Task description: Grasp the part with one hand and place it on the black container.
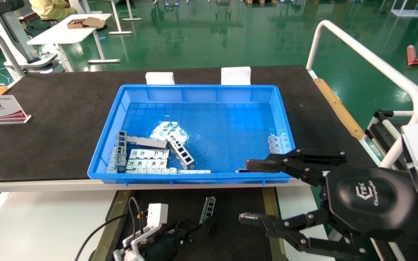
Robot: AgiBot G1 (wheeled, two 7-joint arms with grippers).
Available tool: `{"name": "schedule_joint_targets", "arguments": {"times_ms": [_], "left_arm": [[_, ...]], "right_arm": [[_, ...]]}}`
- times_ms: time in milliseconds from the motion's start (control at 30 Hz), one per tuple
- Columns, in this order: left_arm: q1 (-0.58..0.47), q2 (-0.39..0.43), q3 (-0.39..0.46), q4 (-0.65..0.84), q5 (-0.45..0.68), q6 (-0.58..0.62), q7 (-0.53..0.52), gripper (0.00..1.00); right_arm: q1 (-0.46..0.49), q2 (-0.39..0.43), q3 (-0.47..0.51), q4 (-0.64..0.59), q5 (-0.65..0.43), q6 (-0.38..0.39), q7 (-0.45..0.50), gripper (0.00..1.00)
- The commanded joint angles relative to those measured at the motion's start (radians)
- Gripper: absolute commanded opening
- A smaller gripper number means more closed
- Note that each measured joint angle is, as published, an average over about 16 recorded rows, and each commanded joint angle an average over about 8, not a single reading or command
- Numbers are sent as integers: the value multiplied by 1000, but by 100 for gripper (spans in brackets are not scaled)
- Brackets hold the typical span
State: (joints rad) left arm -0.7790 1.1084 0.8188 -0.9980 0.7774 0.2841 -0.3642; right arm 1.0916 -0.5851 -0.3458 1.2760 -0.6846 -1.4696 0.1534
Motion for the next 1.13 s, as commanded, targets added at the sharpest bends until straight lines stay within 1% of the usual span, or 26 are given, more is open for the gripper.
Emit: {"name": "schedule_joint_targets", "arguments": {"times_ms": [33, 333, 600, 900, 1133], "left_arm": [[7, -34, 6, -31, 6, 24, 4, 100], [-9, -197, 30, -153, 27, 206, 13, 100], [-54, -321, 21, -243, 27, 351, 22, 100], [-92, -403, -11, -330, -7, 453, 23, 100], [-102, -424, -34, -341, -38, 497, 34, 100]], "right_arm": [[0, 0, 0, 0, 0, 0, 0, 100], [0, 0, 0, 0, 0, 0, 0, 100], [0, 0, 0, 0, 0, 0, 0, 100], [0, 0, -1, 0, 0, 0, 0, 100], [0, 0, -1, 0, 0, 0, 0, 100]]}}
